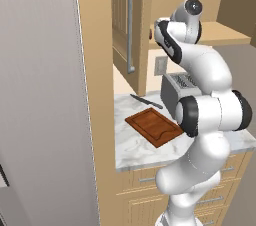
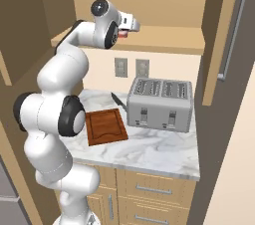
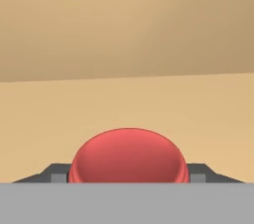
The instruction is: Pick the bread, place it on the cutting board, pick the jam, place it on the counter, and close the cabinet.
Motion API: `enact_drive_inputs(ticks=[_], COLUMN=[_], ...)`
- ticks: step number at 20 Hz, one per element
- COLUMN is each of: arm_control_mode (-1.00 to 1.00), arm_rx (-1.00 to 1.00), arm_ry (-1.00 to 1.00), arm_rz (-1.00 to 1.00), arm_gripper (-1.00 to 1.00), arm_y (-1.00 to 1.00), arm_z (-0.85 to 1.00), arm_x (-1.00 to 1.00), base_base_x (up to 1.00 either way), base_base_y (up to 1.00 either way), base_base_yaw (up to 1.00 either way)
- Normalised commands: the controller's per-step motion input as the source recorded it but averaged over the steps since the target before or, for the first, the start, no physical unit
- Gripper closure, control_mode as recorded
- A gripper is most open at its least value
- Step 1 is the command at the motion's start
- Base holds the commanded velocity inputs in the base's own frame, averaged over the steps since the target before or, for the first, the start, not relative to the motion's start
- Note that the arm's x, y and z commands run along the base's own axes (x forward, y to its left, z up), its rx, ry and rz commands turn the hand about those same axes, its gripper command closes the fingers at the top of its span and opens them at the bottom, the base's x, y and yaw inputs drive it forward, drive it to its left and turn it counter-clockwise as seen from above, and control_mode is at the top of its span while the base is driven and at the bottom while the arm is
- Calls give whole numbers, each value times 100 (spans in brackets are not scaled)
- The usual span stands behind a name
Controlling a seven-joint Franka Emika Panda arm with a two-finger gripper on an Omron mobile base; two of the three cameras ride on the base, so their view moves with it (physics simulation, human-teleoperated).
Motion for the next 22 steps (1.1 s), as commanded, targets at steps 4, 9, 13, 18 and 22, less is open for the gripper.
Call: enact_drive_inputs(ticks=[4, 9, 13, 18, 22], arm_control_mode=[-100, -100, -100, -100, -100], arm_rx=[0, 0, 0, 0, 0], arm_ry=[-1, -5, -6, -4, 0], arm_rz=[0, 0, 0, 0, 0], arm_gripper=[100, 100, 100, 100, 100], arm_y=[0, 0, 0, 0, 0], arm_z=[0, 0, 0, 0, 0], arm_x=[0, -12, -23, -34, -43], base_base_x=[0, 0, 0, 0, 0], base_base_y=[0, 0, 0, 0, 0], base_base_yaw=[0, 0, 0, 0, 0])
